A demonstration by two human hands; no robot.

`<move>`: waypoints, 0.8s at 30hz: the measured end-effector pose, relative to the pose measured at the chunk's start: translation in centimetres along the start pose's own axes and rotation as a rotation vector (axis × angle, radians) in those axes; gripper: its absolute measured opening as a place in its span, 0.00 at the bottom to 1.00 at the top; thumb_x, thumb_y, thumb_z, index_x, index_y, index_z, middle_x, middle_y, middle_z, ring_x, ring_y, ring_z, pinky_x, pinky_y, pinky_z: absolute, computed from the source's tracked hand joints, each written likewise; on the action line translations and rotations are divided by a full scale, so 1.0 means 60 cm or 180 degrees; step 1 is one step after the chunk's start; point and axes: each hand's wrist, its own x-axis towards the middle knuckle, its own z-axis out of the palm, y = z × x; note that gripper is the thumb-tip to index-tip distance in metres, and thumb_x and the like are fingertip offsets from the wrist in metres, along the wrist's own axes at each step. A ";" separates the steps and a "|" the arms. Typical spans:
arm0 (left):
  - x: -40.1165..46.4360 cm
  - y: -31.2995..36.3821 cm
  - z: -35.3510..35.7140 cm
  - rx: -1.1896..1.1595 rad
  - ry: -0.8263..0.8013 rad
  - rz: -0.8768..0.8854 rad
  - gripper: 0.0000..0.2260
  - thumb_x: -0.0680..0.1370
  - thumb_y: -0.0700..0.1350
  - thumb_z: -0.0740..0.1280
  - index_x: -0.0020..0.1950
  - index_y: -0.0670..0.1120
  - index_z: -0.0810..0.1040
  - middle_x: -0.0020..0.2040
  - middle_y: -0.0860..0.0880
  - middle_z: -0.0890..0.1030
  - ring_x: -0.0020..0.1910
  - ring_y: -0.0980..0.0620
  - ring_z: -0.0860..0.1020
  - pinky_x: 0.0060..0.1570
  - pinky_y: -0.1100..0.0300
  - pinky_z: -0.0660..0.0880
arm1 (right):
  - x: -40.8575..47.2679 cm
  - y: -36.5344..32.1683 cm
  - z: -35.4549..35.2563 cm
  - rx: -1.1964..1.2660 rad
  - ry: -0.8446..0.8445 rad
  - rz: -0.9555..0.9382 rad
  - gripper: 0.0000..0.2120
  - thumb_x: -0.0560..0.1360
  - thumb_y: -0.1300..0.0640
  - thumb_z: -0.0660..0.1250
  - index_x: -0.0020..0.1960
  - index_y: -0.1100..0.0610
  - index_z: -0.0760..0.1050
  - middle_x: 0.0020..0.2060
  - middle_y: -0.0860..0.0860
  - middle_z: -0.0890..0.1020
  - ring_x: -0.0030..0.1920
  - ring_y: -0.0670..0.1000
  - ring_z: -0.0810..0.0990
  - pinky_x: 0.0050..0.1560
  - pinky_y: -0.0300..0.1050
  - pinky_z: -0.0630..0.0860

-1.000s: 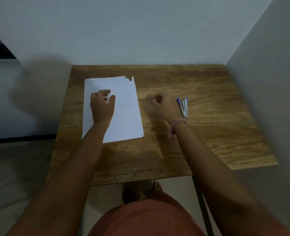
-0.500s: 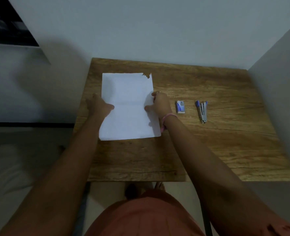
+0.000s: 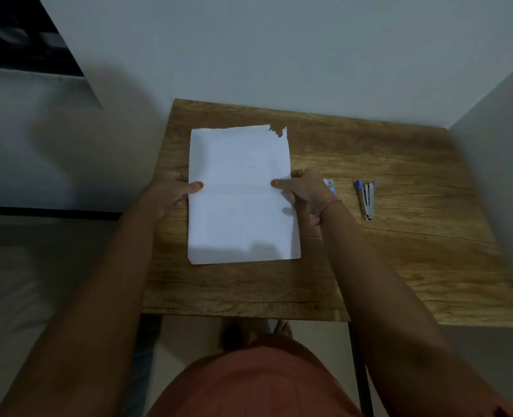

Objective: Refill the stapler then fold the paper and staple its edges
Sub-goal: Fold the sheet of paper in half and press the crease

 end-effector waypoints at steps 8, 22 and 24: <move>-0.018 0.031 -0.011 -0.0728 0.0071 0.0427 0.13 0.76 0.41 0.71 0.58 0.38 0.78 0.48 0.47 0.82 0.36 0.54 0.78 0.36 0.63 0.78 | -0.017 -0.047 -0.039 0.0828 -0.0113 -0.0035 0.06 0.75 0.62 0.70 0.43 0.62 0.73 0.40 0.55 0.79 0.43 0.51 0.79 0.34 0.41 0.81; -0.082 0.115 0.008 -0.1060 0.0966 0.2367 0.07 0.75 0.52 0.71 0.49 0.52 0.83 0.42 0.60 0.85 0.46 0.59 0.82 0.47 0.64 0.78 | -0.077 -0.133 -0.039 0.1509 0.0183 -0.1716 0.06 0.76 0.57 0.69 0.42 0.56 0.76 0.41 0.52 0.80 0.45 0.48 0.79 0.48 0.42 0.79; -0.083 0.093 0.019 -0.0876 0.1015 0.2384 0.11 0.75 0.50 0.72 0.55 0.48 0.83 0.43 0.63 0.84 0.48 0.63 0.82 0.46 0.69 0.76 | -0.073 -0.111 -0.039 0.1491 0.0234 -0.1688 0.07 0.75 0.59 0.69 0.40 0.57 0.74 0.40 0.55 0.77 0.44 0.49 0.77 0.47 0.42 0.78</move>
